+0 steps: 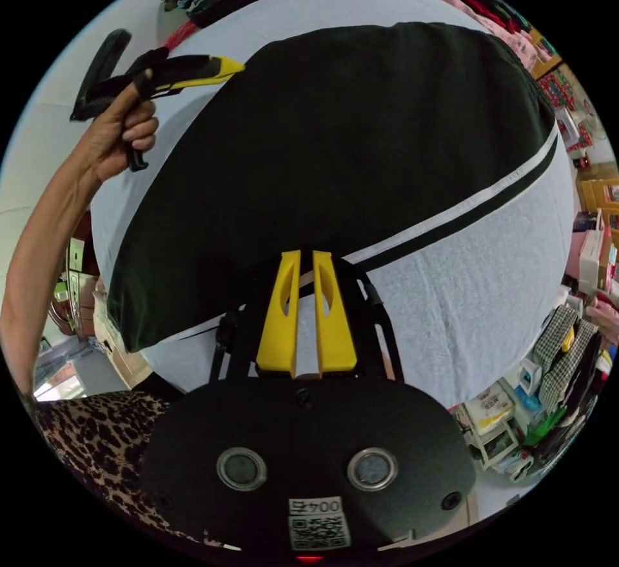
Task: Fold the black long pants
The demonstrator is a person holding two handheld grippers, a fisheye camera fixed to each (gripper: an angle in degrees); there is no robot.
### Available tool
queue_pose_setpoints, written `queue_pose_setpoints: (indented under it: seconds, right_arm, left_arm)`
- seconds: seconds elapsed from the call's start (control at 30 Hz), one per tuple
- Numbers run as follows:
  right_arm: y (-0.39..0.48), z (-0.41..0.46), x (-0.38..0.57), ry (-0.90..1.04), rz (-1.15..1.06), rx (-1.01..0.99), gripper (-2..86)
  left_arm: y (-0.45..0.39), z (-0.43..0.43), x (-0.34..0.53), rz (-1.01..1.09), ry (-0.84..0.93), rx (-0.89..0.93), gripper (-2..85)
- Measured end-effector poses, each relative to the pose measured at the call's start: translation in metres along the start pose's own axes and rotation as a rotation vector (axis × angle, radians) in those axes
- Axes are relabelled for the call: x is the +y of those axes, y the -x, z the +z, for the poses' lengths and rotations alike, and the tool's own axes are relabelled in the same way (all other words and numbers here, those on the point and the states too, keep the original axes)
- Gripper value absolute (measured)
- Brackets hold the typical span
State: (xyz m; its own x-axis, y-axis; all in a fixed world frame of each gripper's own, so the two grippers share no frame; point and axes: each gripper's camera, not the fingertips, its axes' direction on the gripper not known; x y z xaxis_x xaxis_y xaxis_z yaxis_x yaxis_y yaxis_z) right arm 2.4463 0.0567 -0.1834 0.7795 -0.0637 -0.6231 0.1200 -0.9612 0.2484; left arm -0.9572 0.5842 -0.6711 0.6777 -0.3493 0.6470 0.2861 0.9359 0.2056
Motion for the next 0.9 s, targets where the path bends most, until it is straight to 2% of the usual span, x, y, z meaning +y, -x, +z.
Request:
queue_pose_setpoints:
  seconds: [0.13,0.33,0.43,0.53,0.67,0.77,0.9]
  right_arm:
    - [0.013,-0.018,-0.003,-0.020,-0.042,0.054,3.7]
    - [0.025,-0.040,-0.009,-0.025,-0.049,0.089,3.9]
    - [0.029,-0.049,-0.011,-0.023,-0.063,0.100,3.9]
    - [0.031,-0.058,-0.015,0.001,-0.070,0.099,4.0]
    - [0.035,-0.067,-0.017,0.020,-0.103,0.108,4.0]
    - [0.041,-0.072,-0.014,0.017,-0.141,0.142,4.1]
    - [0.046,-0.076,-0.008,0.007,-0.155,0.173,4.0]
  left_arm:
    - [-0.001,0.025,-0.017,0.021,0.014,0.005,5.7]
    - [-0.043,0.023,-0.017,0.144,-0.081,-0.069,2.8]
    - [-0.062,0.051,-0.012,0.227,-0.037,-0.057,2.6]
    - [-0.043,0.090,-0.012,0.149,0.049,0.036,2.5]
    - [-0.025,0.093,-0.008,0.054,-0.031,0.141,2.4]
    - [-0.030,0.079,-0.011,0.132,-0.079,0.058,2.2]
    - [-0.025,0.076,-0.025,0.236,-0.035,-0.104,1.6]
